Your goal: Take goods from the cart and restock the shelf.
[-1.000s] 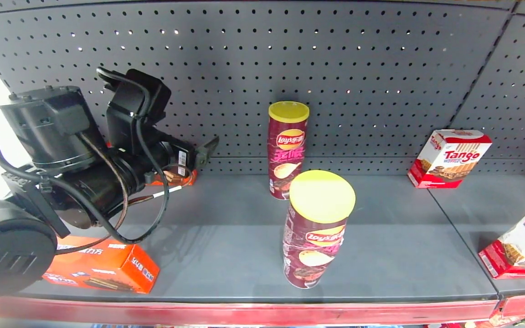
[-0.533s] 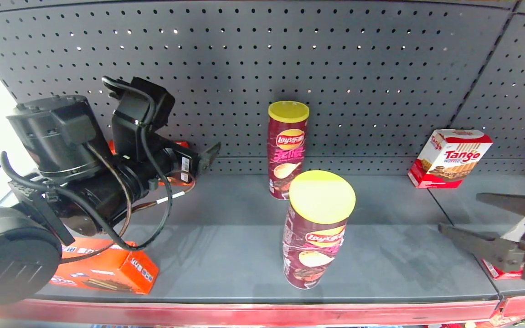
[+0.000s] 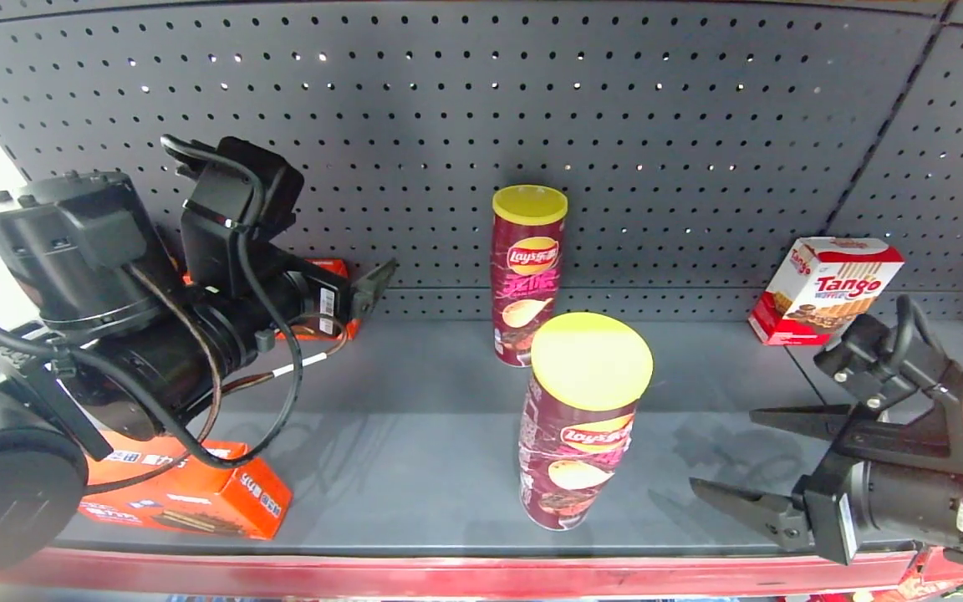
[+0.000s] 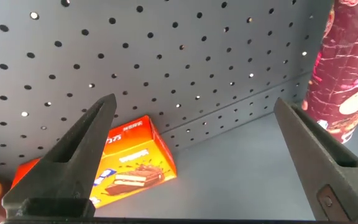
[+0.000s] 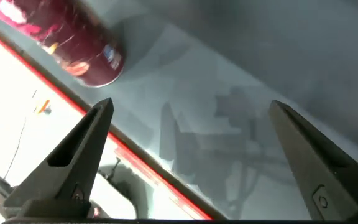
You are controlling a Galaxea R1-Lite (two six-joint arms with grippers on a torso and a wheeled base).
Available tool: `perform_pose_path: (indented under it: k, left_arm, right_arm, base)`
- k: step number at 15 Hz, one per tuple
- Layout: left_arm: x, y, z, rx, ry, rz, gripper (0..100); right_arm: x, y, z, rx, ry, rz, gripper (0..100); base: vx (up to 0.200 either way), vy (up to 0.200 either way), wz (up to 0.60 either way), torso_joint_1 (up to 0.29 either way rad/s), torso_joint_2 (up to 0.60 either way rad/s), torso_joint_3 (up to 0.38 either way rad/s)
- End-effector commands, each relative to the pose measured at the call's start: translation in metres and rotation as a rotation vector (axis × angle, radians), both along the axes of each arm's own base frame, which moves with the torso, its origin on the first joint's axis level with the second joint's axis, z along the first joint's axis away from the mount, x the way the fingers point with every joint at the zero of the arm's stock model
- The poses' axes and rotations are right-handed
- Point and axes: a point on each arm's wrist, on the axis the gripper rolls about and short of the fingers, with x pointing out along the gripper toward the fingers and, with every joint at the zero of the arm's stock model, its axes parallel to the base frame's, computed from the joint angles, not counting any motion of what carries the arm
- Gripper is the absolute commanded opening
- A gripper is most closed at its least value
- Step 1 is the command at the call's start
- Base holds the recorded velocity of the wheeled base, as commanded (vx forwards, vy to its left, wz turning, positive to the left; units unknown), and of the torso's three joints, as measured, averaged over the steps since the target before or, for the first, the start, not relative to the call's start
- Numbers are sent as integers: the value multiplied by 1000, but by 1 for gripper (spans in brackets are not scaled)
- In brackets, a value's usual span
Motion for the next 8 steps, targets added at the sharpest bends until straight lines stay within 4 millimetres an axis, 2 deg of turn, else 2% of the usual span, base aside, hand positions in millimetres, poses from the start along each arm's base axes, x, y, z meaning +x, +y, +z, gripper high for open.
perform_pose_path:
  k: [1, 4, 8]
  left_arm:
    - [0, 0, 1, -1, -2, 0, 100]
    - [0, 1, 1, 0, -4, 2, 100]
    - [0, 1, 1, -2, -7, 2, 100]
  right_arm:
    - [5, 12, -7, -26, 30, 28, 100]
    - [11, 20, -14, -48, 56, 38, 100]
    - [23, 31, -13, -50, 58, 44, 100]
  base:
    - [0, 0, 0, 0, 0, 0]
    - [0, 0, 0, 0, 0, 0]
    - [0, 0, 0, 0, 0, 0]
